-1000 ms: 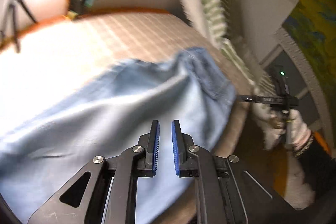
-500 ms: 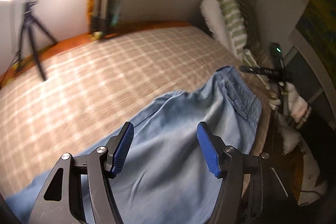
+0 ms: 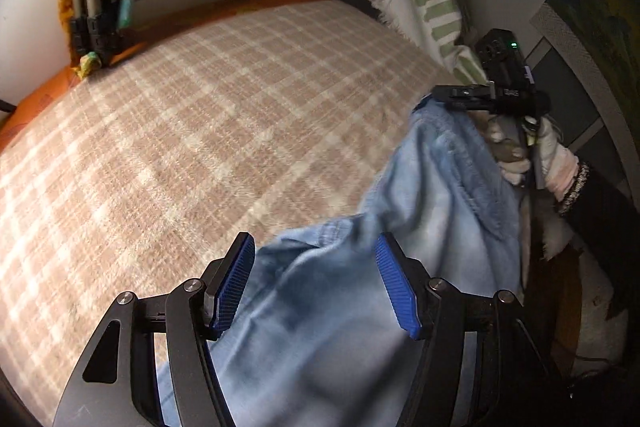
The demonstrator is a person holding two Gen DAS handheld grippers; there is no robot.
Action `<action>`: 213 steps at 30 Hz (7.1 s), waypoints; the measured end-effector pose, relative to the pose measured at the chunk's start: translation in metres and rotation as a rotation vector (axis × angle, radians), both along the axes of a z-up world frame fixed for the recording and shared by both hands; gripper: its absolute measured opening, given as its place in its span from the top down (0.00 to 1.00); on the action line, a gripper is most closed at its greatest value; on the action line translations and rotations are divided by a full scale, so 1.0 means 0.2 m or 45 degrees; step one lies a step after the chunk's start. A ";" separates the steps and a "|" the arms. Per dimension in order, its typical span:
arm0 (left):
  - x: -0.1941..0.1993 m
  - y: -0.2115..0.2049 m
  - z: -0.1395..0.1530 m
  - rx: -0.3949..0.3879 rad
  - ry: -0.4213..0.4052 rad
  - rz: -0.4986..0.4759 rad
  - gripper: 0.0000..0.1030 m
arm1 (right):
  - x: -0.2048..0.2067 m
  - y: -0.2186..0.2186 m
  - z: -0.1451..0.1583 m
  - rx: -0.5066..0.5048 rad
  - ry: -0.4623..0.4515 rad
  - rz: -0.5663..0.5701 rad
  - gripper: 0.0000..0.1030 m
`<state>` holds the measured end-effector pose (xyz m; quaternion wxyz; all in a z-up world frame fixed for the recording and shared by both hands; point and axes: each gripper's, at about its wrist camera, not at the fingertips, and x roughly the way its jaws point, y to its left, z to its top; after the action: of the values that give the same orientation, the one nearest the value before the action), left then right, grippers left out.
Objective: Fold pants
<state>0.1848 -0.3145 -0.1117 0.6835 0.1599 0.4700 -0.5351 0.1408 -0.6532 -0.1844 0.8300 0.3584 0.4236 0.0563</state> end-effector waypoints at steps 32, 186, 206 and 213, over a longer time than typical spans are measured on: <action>0.10 0.26 0.20 -0.070 -0.204 0.234 0.86 | -0.03 0.33 0.43 -0.670 0.056 0.034 0.61; -0.67 2.42 -0.20 -0.341 -0.360 1.452 0.87 | 0.71 4.52 0.54 -0.811 -0.040 1.741 0.31; -0.75 1.94 -0.02 -0.213 -0.429 0.898 0.87 | 0.52 3.17 0.54 0.022 0.067 0.935 0.72; -0.77 1.92 -0.03 -0.224 -0.369 0.897 0.87 | 0.49 2.94 0.34 0.215 0.187 0.818 0.45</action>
<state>0.0317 0.0688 -0.1184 0.8958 0.0036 0.3470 -0.2776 0.2392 -0.0652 -0.1169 0.7045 0.2773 0.5674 0.3237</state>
